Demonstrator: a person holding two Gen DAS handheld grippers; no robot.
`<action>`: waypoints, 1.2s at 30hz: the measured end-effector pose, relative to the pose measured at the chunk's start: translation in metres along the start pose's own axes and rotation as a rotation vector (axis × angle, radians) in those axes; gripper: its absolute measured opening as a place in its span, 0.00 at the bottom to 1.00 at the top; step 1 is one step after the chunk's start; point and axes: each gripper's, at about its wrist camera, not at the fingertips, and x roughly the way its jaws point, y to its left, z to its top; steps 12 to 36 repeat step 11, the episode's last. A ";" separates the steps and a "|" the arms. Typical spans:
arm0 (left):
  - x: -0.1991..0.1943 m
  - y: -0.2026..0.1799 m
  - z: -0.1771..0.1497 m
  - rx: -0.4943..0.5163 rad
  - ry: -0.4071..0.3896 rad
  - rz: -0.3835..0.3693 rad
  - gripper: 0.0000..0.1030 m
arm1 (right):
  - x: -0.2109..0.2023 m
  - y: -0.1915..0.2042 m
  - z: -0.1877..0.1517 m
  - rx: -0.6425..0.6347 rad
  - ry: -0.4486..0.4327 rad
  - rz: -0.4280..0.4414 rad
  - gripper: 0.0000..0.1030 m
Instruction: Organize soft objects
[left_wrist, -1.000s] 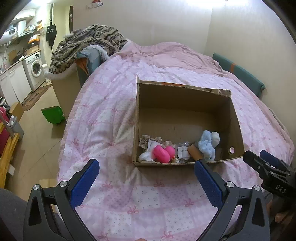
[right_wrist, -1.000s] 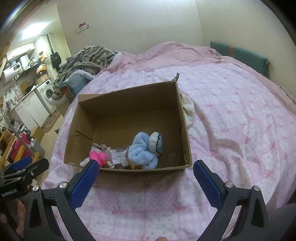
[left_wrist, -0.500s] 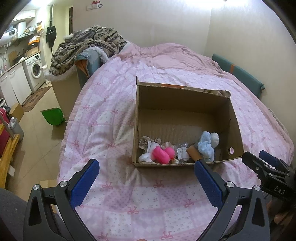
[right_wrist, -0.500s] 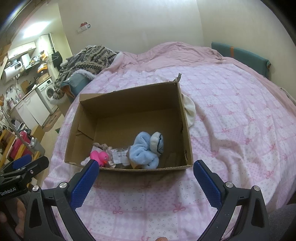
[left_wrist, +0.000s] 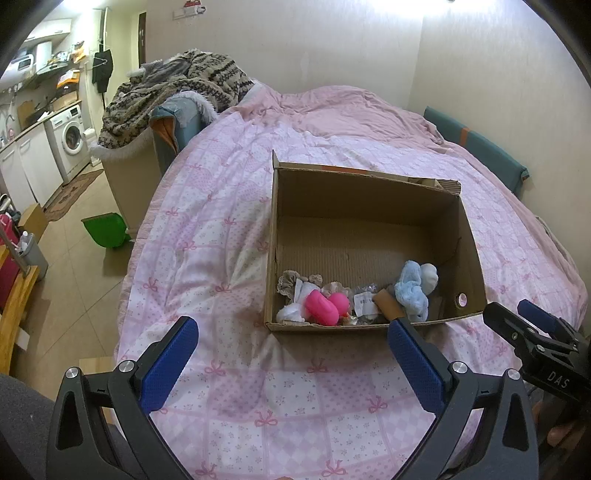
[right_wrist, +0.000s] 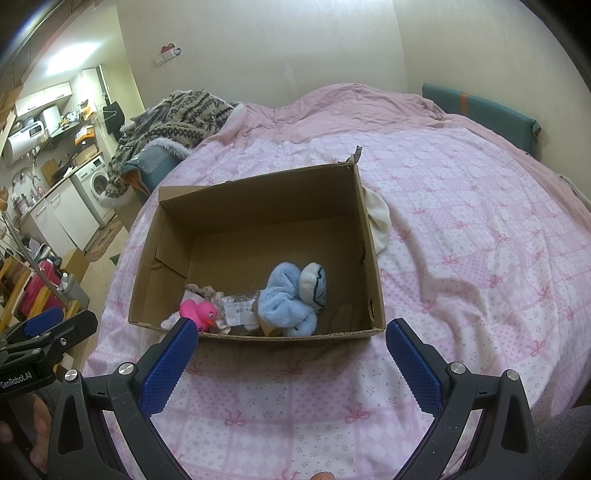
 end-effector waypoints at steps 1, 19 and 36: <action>0.000 0.000 0.000 -0.001 0.001 0.001 0.99 | 0.000 0.000 0.000 0.000 0.000 0.000 1.00; 0.000 0.000 -0.001 -0.001 -0.002 0.001 0.99 | 0.000 0.000 0.000 0.000 -0.001 0.000 1.00; 0.000 0.000 -0.001 -0.001 -0.002 0.001 0.99 | 0.000 0.000 0.000 0.000 -0.001 0.000 1.00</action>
